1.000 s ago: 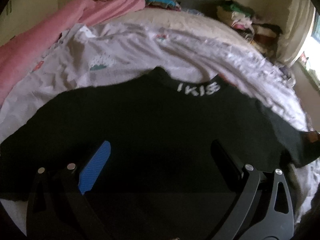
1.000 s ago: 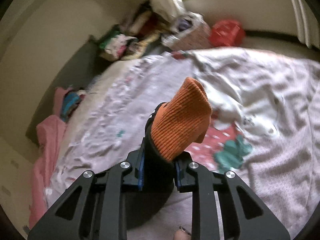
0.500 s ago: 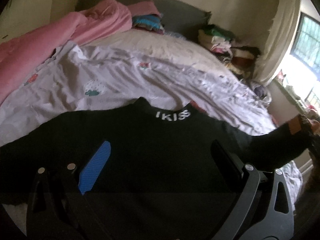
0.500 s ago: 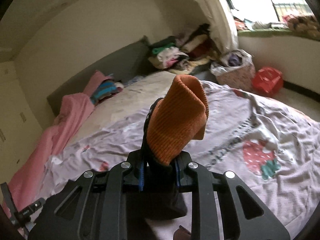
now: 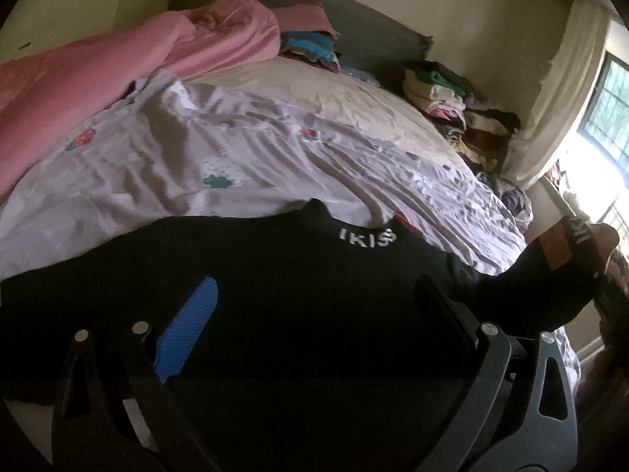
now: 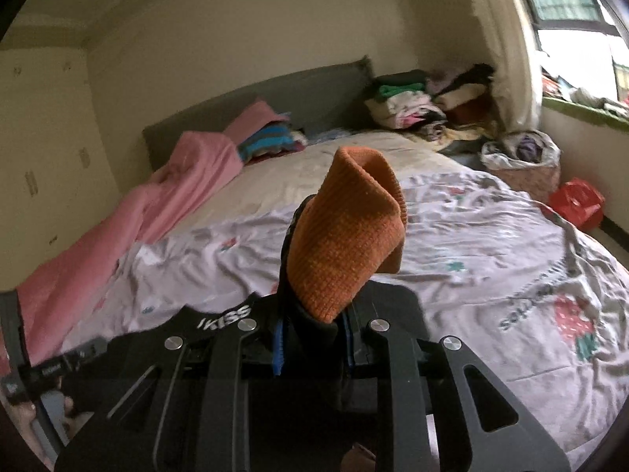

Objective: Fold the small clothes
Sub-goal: 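Grasp the orange cuff with the right gripper and lift the sleeve, then carry the sleeve across the shirt body and release it with the right gripper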

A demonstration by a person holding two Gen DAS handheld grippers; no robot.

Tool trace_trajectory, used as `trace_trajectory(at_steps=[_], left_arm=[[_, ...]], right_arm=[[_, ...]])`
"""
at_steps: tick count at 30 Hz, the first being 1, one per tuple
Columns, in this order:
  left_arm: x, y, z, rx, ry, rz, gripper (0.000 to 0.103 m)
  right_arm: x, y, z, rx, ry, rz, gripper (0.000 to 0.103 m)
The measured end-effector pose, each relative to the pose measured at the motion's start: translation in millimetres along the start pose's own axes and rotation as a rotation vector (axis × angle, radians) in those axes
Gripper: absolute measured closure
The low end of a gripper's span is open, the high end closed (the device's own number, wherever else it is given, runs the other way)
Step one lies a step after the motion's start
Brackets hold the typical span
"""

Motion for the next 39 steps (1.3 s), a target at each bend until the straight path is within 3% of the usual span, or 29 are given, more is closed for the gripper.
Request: trace_trajectory(at_steps=[10, 19, 24, 27, 30, 32, 36, 39], left_arm=[[10, -7, -17, -0.105, -0.108, -0.048, 0.009], [28, -19, -22, -0.164, -0.181, -0.106, 0.013], [37, -26, -26, -0.198, -0.219, -0.136, 0.014], [38, -29, -30, -0.223, -0.241, -0.148, 0.022], [42, -35, -31, -0.237, -0.259, -0.172, 0.024], [44, -38, -32, -0.242, -0.258, -0.184, 0.035], [50, -44, -28, -0.262, -0.298, -0.215, 0.041], [60, -55, -25, -0.247, -0.271, -0.256, 0.045]], right_arm=[[20, -33, -67, -0.113, 0.053, -0.061, 0.082], [43, -82, -119, -0.213, 0.109, -0.160, 0.078], [45, -115, -145, -0.264, 0.167, -0.222, 0.061], [39, -131, -154, -0.280, 0.207, -0.239, 0.046], [33, -142, -160, -0.288, 0.243, -0.273, 0.042], [26, -144, -160, -0.292, 0.261, -0.288, 0.039], [14, -140, -147, -0.269, 0.271, -0.293, 0.036], [6, -132, -129, -0.237, 0.249, -0.284, 0.036]])
Point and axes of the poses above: each gripper's, at about its wrist camera, not at the fingertips, and x roughly the way its jaws point, z to its right, y to its top, the point moved 6 cm from there along x, roughly the way its jaws point, and after that the axes turned 10 degrees about -y, right-handed, at the moved point
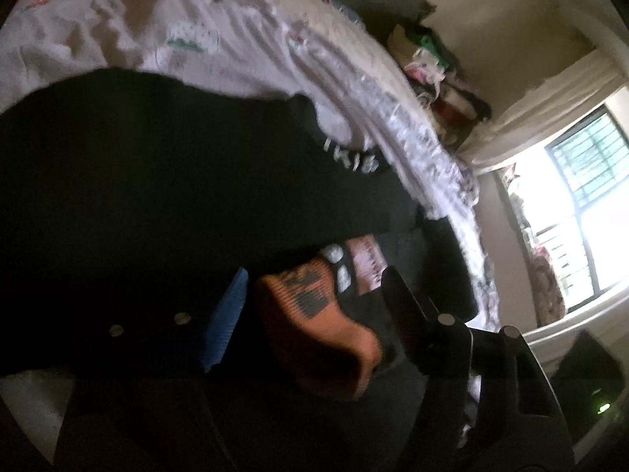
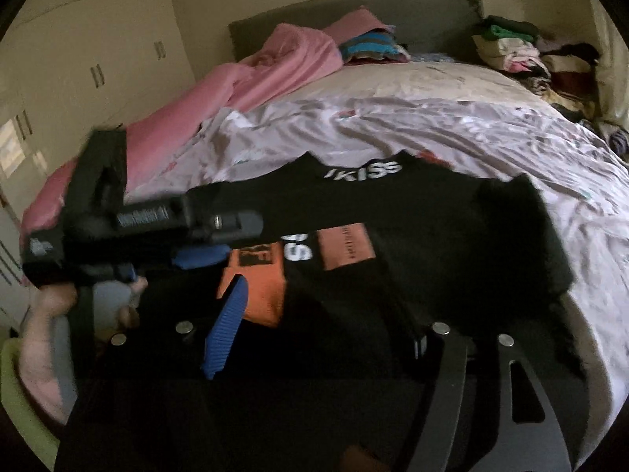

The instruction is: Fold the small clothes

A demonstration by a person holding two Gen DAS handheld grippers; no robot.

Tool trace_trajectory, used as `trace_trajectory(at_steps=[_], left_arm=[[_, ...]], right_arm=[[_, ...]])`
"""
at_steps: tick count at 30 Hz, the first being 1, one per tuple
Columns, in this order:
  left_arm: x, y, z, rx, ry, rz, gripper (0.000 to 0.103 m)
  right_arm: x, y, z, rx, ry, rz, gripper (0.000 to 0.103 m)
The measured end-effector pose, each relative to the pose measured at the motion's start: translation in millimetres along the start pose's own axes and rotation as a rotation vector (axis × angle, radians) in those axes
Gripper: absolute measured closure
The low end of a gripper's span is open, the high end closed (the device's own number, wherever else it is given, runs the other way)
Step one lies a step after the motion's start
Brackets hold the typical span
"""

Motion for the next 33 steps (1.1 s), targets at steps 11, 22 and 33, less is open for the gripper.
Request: trace_trajectory(at_steps=[11, 22, 33], left_arm=[[15, -13, 22, 0.152, 0.111, 0.014, 0.102], [-38, 0, 66, 0.275, 0.059, 0.161, 0.102], [-31, 5, 27, 0.191, 0.165, 0.116, 0.102]], right_arm=[[-28, 7, 82, 0.139, -0.138, 0.036, 0.036], [-36, 8, 126, 0.214, -0.227, 0.057, 0.036], [-12, 12, 120, 0.176, -0.262, 0.012, 0.036]])
Point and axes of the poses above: each gripper's, at about its wrist camera, not at the fingertips, and x roughly the way its jaws point, z to its right, y to its top, the point moved 6 cm from there along x, roughly the way its jaws point, and after that the axes turned 10 degrees about -y, right-handed, at the moved point
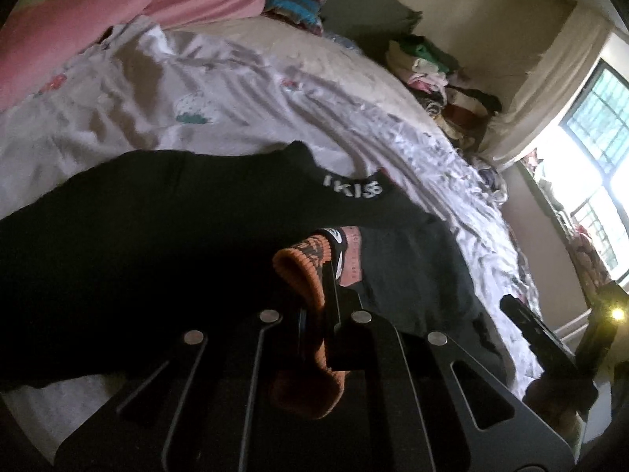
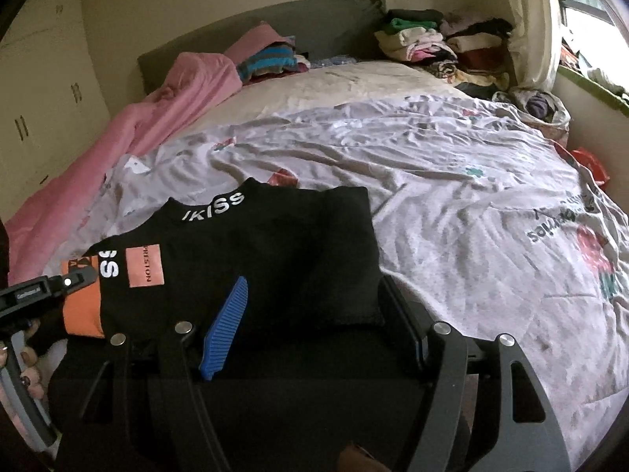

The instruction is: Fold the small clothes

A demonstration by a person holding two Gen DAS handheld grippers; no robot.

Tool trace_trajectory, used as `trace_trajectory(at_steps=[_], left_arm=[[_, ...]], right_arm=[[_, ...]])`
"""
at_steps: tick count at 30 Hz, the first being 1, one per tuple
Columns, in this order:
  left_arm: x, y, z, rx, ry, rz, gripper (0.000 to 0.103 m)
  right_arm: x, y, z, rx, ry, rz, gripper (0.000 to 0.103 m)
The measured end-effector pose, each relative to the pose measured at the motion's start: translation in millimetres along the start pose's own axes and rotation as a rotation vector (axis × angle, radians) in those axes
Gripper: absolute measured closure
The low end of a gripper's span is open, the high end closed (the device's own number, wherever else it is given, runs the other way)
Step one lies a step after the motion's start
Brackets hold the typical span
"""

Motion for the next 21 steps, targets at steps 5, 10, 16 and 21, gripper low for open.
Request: trace_trajectory(at_steps=[5, 10, 16, 21], left_arm=[[1, -1, -6, 0.016, 0.046, -0.013, 0.101], [-10, 4, -8, 0.039, 0.099, 0.012, 0.098], [-26, 9, -12, 0.062, 0.152, 0.051, 0.092], [-25, 5, -6, 0.086, 0.144, 0.034, 0.089]], right_arm=[[9, 0, -12, -0.041, 0.005, -0.019, 0.036], [17, 3, -34, -0.139, 0.018, -0.031, 0.036], [33, 0, -52, -0.200, 0.016, -0.061, 0.036], [39, -5, -59, -0.208, 0.026, -0.080, 0.036]])
Point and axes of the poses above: each gripper's, at about its wrist camera, not at the fingertips, and x roughly the way its jaws point, z to its right, y to its top, the point moved 6 cm from there along x, roughly the way its jaws point, and after that the axes turned 10 degrees about -y, right-handed, at the moved point
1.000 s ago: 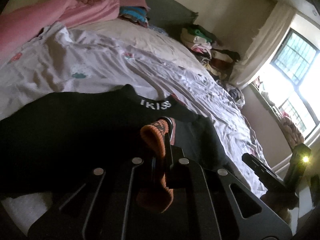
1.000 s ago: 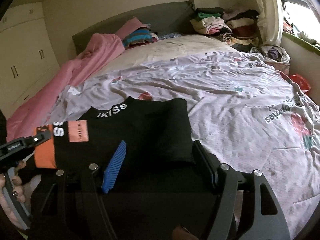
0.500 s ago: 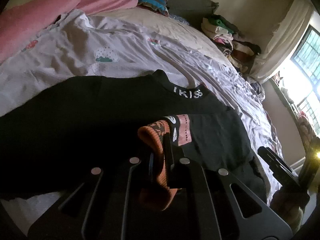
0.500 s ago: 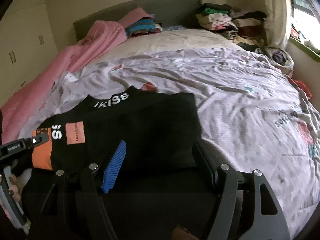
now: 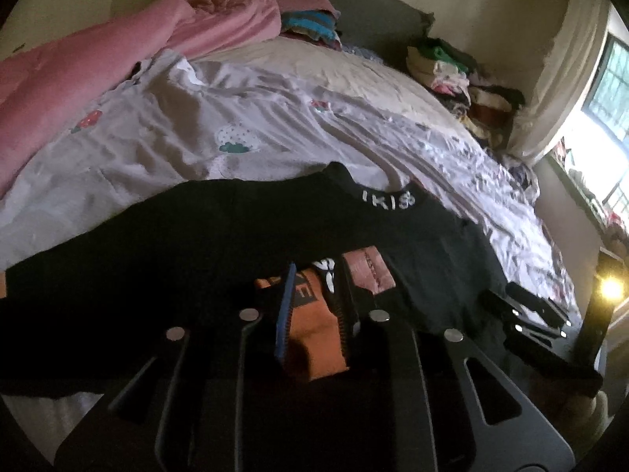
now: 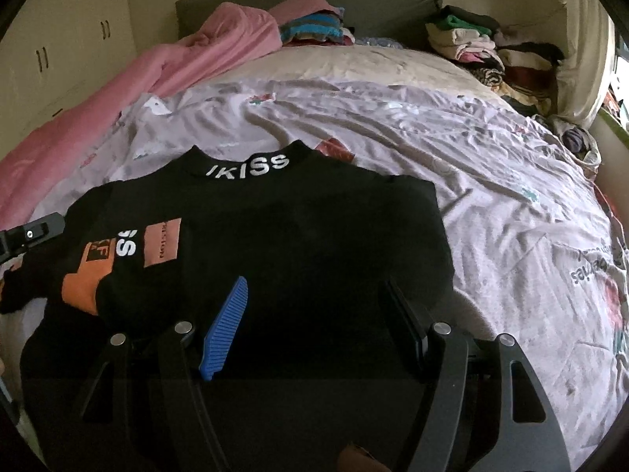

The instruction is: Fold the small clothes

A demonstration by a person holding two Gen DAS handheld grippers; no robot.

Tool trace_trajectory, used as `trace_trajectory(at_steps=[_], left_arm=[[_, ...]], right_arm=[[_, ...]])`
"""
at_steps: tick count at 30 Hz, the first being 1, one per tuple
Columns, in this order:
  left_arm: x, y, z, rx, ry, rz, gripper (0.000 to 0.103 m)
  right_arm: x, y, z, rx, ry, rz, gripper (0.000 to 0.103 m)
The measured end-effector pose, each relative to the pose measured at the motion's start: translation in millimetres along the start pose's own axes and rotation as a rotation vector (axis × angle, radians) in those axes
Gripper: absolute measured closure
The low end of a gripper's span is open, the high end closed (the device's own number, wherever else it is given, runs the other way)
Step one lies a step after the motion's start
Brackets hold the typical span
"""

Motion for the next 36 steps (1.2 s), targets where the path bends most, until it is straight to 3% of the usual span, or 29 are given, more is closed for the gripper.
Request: trace_trajectory(at_steps=[7, 10, 12, 14, 18, 24, 36], left_arm=[[22, -18, 8, 0.025, -0.015, -0.087, 0.083], [35, -29, 0, 0.063, 0.067, -0.137, 0.070], [40, -33, -9, 0.083, 0.122, -0.158, 0.070], [45, -38, -16, 0.047, 0.096, -0.183, 0.069], [44, -40, -19, 0.051, 0.101, -0.182, 0.067], [41, -41, -18, 0.039, 0.088, -0.180, 0.064], [24, -43, -20, 0.017, 0.061, -0.153, 0.049]], right_arm=[[6, -4, 1, -0.013, 0.000, -0.024, 0.035], [17, -13, 6, -0.003, -0.011, -0.074, 0.035], [28, -22, 10, 0.000, -0.032, -0.115, 0.035], [36, -28, 14, 0.014, -0.025, -0.136, 0.034], [32, -29, 14, 0.022, -0.030, -0.126, 0.033], [9, -27, 16, 0.059, -0.008, -0.079, 0.023], [-35, -16, 9, 0.068, 0.014, 0.015, 0.008]])
Point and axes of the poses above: each gripper's, at about its wrist camera, not at the fingertips, and x roughly the way its jaws point, z to its right, y to its top, the point moved 6 cm from there along x, roughly the way its jaws point, and after that the axes turned 10 degrees about -y, right-handed, at the moved point
